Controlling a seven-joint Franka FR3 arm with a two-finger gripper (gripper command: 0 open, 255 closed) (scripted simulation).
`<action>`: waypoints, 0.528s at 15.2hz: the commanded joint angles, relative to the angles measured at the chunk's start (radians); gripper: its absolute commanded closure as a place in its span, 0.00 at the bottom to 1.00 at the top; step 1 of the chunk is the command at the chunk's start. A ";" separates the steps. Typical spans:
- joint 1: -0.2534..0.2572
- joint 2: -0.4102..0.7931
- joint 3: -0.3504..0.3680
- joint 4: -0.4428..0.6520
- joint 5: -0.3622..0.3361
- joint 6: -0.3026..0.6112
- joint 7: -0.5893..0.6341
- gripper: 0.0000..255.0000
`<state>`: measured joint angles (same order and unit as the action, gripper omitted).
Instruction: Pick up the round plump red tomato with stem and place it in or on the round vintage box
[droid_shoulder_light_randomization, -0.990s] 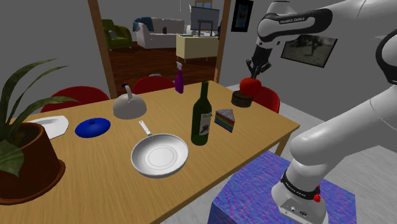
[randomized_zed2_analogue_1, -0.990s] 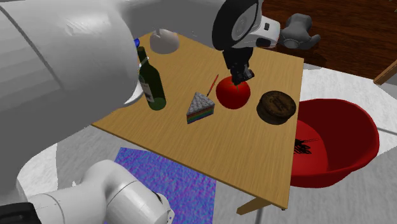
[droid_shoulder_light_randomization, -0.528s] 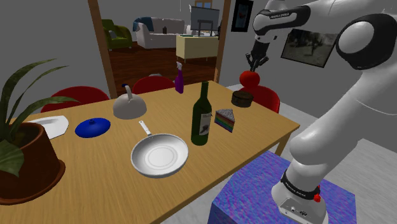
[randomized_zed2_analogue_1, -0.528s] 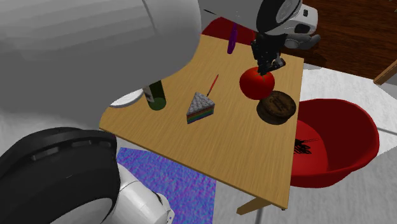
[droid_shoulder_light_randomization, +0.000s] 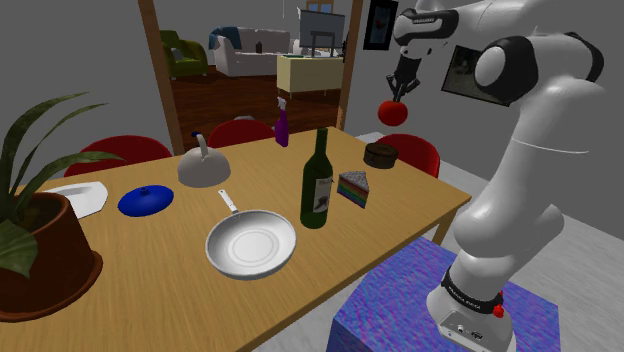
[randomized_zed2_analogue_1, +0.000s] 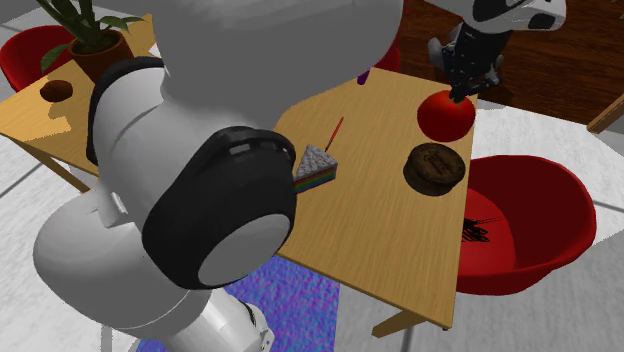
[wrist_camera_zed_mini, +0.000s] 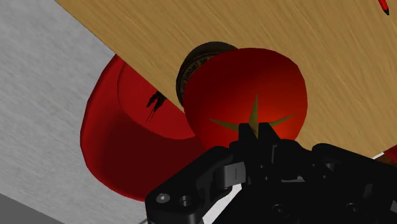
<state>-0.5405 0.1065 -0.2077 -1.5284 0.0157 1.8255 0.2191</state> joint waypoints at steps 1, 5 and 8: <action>-0.022 0.099 -0.012 0.133 0.028 -0.035 -0.032 1.00; -0.059 0.237 -0.018 0.326 0.066 -0.094 -0.065 1.00; -0.054 0.222 -0.018 0.263 0.062 -0.046 -0.064 1.00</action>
<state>-0.5952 0.3283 -0.2253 -1.2538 0.0777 1.7671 0.1554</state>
